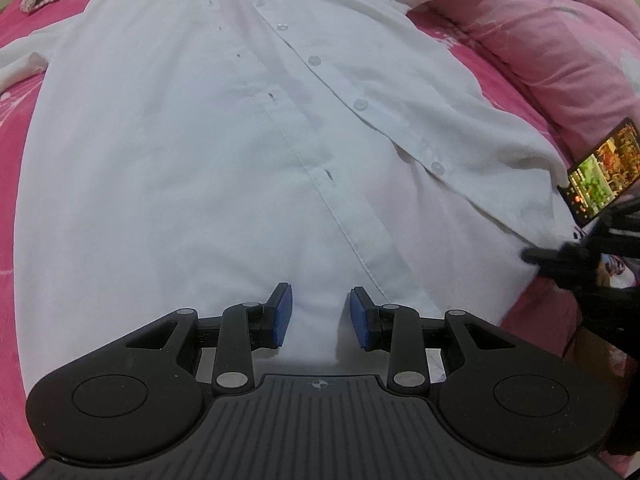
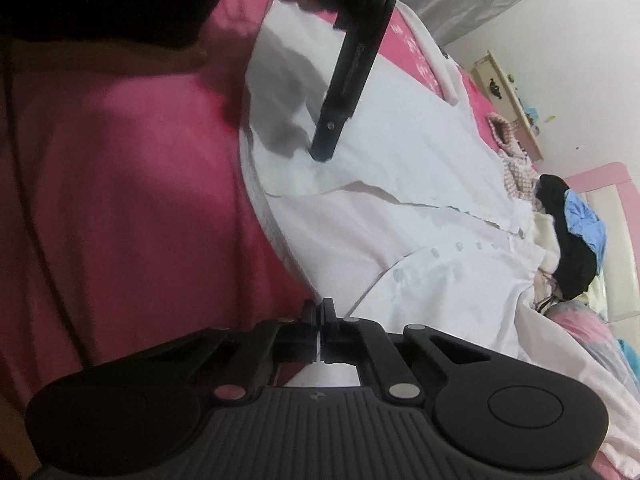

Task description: Fold clothes

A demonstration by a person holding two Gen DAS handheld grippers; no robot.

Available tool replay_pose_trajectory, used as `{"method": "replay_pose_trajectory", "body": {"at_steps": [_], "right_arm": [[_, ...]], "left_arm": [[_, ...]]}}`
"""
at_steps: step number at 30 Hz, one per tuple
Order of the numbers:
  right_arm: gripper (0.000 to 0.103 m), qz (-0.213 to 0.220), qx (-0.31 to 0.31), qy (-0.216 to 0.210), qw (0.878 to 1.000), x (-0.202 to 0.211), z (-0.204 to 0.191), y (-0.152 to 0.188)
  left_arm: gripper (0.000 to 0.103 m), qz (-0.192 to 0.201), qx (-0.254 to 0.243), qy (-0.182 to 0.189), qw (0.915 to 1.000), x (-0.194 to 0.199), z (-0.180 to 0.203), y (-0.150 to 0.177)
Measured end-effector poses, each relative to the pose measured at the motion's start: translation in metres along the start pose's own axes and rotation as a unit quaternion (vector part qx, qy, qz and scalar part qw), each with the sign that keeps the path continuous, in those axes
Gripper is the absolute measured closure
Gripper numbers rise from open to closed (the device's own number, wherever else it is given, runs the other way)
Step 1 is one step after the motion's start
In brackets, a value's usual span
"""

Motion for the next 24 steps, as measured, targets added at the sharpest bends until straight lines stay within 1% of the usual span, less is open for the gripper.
{"method": "replay_pose_trajectory", "body": {"at_steps": [4, 9, 13, 14, 15, 17, 19, 21, 22, 23, 24], "right_arm": [[0.102, -0.003, -0.010, -0.025, 1.000, 0.004, -0.006, 0.001], [0.101, -0.014, -0.051, -0.064, 0.997, -0.003, -0.009, 0.003], [0.100, -0.018, -0.088, -0.087, 0.992, -0.004, -0.008, 0.003], [0.100, -0.019, -0.108, -0.098, 0.989, -0.003, -0.007, 0.003], [0.100, -0.019, -0.138, -0.118, 0.983, -0.001, -0.004, 0.004], [0.100, -0.016, -0.192, -0.160, 0.968, 0.006, -0.001, 0.008], [0.100, -0.013, -0.227, -0.163, 0.960, 0.015, 0.006, 0.013], [0.100, -0.013, -0.267, -0.151, 0.952, 0.023, 0.020, 0.020], [0.096, -0.012, -0.288, -0.143, 0.947, 0.026, 0.027, 0.024], [0.089, -0.012, -0.308, -0.132, 0.942, 0.026, 0.034, 0.027], [0.087, -0.012, -0.328, -0.122, 0.937, 0.025, 0.042, 0.031]], "left_arm": [[0.071, 0.000, -0.002, 0.000, 1.0000, -0.001, -0.001, -0.001], [0.071, 0.000, -0.002, 0.000, 1.0000, -0.001, -0.002, -0.003], [0.071, 0.000, -0.006, 0.001, 1.0000, -0.001, -0.003, -0.005], [0.071, 0.000, -0.006, 0.002, 1.0000, -0.001, -0.003, -0.006], [0.071, 0.000, -0.006, 0.002, 1.0000, -0.001, -0.003, -0.006], [0.071, 0.001, -0.007, 0.003, 1.0000, 0.000, -0.004, -0.007], [0.071, 0.002, -0.008, 0.004, 1.0000, 0.001, -0.004, -0.007], [0.071, 0.003, -0.010, 0.004, 0.9999, 0.004, -0.004, -0.007], [0.071, 0.005, -0.012, 0.003, 0.9999, 0.006, -0.004, -0.008], [0.071, 0.007, -0.015, 0.003, 0.9999, 0.008, -0.005, -0.008], [0.071, 0.010, -0.016, 0.005, 0.9998, 0.011, -0.005, -0.008]]}}
Point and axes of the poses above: each gripper's, at about its wrist camera, not at the fingertips, and x roughly against the way its jaws point, z to its right, y to its underside, the point moved 6 cm from there along -x, roughly the way its jaws point, and after that the axes turned 12 degrees about x, right-handed, at the moved point
